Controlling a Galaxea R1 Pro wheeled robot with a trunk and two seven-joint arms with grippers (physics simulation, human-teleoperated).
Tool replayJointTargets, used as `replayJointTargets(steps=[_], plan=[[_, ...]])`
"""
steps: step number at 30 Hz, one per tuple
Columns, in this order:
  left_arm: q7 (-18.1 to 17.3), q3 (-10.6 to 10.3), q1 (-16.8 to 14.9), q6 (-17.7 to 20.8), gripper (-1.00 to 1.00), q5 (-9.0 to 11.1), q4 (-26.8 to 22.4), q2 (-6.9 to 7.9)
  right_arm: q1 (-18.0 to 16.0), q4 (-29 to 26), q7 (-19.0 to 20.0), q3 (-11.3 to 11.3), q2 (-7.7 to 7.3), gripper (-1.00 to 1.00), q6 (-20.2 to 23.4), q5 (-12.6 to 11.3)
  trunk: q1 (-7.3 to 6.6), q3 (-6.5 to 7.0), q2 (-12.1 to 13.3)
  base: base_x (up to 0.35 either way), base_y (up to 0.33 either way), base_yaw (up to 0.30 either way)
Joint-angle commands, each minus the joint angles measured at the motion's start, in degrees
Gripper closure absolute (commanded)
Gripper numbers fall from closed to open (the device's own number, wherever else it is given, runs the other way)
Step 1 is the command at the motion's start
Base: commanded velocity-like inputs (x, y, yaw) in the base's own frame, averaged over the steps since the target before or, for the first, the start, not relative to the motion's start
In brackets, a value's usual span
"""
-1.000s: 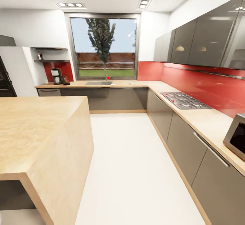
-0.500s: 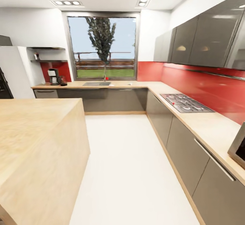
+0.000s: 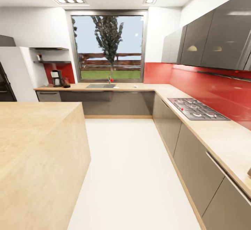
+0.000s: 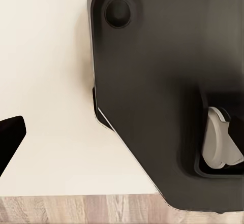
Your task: Set up a coffee station on the kitchen countertop: keep the coffee maker on the countertop, move the bottle of coffee from the kitchen shelf to the counter next to the coffee maker, place a paper coffee filter on top of the coffee maker, put the saucer next to the coffee maker with the coffee cup on the saucer, and place the electric kettle next to the coffee maker.
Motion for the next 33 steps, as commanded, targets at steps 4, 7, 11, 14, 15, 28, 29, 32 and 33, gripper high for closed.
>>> replayJointTargets(steps=[4, 7, 11, 14, 15, 28, 29, 32, 33], plan=[[-0.03, -0.04, -0.02, -0.02, -1.00, -0.06, -0.01, 0.01, -0.02, 0.10, -0.03, 0.00, 0.01, -1.00, -0.19, 0.03, 0.05, -0.02, -0.03, 0.281, -0.161, 0.001], [-0.03, 0.02, -0.03, -0.02, -1.00, -0.08, -0.05, 0.04, -0.02, 0.12, -0.03, 0.00, 0.01, -1.00, -0.17, 0.03, 0.05, -0.02, -0.03, 0.289, -0.136, 0.000], [0.13, 0.08, -0.18, -0.02, -1.00, -0.09, -0.43, 0.13, -0.02, 0.12, -0.03, 0.00, -0.05, -1.00, -0.16, 0.03, 0.05, -0.02, -0.03, 0.305, -0.068, 0.000], [0.30, 0.09, -0.46, -0.02, -1.00, -0.09, -1.67, 0.53, -0.02, 0.09, -0.03, -0.03, -0.07, -1.00, -0.16, 0.06, 0.05, -0.02, -0.03, 0.316, -0.018, 0.000], [0.34, 0.09, -0.52, -0.02, -1.00, -0.09, -2.52, 0.97, -0.02, 0.05, -0.03, -0.02, -0.14, -1.00, -0.12, 0.08, 0.05, -0.02, -0.03, 0.321, -0.008, 0.000], [0.39, 0.53, -5.14, -0.05, -1.00, 0.72, -18.09, 5.00, -0.02, -18.22, -0.09, -0.03, -3.78, -1.00, -0.22, 3.11, 0.05, -0.02, -0.03, 0.329, -0.001, 0.000], [0.39, 0.56, -6.56, -0.04, -1.00, 0.76, -18.38, 5.01, -0.02, -20.56, -0.10, -0.07, -3.87, -1.00, -0.55, 3.17, 0.05, -0.02, -0.03, 0.333, 0.000, 0.000], [0.40, 0.61, -10.18, -0.07, -1.00, 0.84, -18.77, 5.04, -0.02, -25.78, -0.11, -0.21, -3.99, -1.00, -3.08, 3.21, 0.05, -0.02, -0.03, 0.333, 0.000, 0.000], [0.40, 0.62, -11.40, -0.13, -1.00, 0.86, -18.83, 5.06, -0.02, -26.98, -0.11, -0.34, -4.01, -1.00, -4.79, 3.17, 0.05, -0.02, -0.03, 0.333, 0.000, 0.000]])
